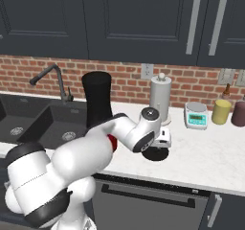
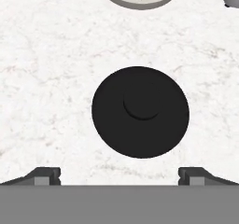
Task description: Close the lid blender by securely placing the lid on top.
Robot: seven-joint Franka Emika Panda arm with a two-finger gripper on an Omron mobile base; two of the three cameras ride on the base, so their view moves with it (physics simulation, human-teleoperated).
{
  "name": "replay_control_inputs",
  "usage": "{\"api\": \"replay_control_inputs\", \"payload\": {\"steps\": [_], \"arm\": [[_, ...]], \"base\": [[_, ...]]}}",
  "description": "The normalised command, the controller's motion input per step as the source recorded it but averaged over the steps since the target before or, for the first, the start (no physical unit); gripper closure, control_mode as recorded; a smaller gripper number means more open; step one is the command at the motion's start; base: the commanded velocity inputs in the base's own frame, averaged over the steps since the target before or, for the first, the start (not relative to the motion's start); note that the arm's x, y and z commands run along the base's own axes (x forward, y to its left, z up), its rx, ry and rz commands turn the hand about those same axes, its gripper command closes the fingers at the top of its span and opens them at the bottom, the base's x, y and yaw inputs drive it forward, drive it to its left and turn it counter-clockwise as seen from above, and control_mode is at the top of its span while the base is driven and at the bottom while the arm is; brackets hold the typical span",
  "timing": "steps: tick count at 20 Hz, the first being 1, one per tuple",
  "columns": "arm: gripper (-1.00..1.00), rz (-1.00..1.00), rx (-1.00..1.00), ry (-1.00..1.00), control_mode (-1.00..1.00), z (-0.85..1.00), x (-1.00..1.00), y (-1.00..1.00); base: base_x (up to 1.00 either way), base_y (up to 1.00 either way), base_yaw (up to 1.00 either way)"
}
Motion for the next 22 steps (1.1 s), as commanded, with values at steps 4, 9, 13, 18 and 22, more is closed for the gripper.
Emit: {"api": "replay_control_inputs", "payload": {"steps": [4, 9, 13, 18, 22], "arm": [[-1.00, 0.04, 0.00, 0.00, -1.00, -0.19, 0.18, -0.07], [-1.00, 0.04, 0.02, 0.00, -1.00, -0.15, 0.18, -0.13], [-1.00, 0.04, 0.02, 0.00, -1.00, -0.14, 0.17, -0.15], [-1.00, 0.04, 0.02, 0.00, -1.00, -0.13, 0.19, -0.13], [-1.00, 0.04, 0.01, 0.01, -1.00, -0.13, 0.21, -0.06]], "base": [[0.00, 0.00, 0.00], [0.00, 0.00, 0.00], [0.00, 0.00, 0.00], [0.00, 0.00, 0.00], [0.00, 0.00, 0.00]]}}
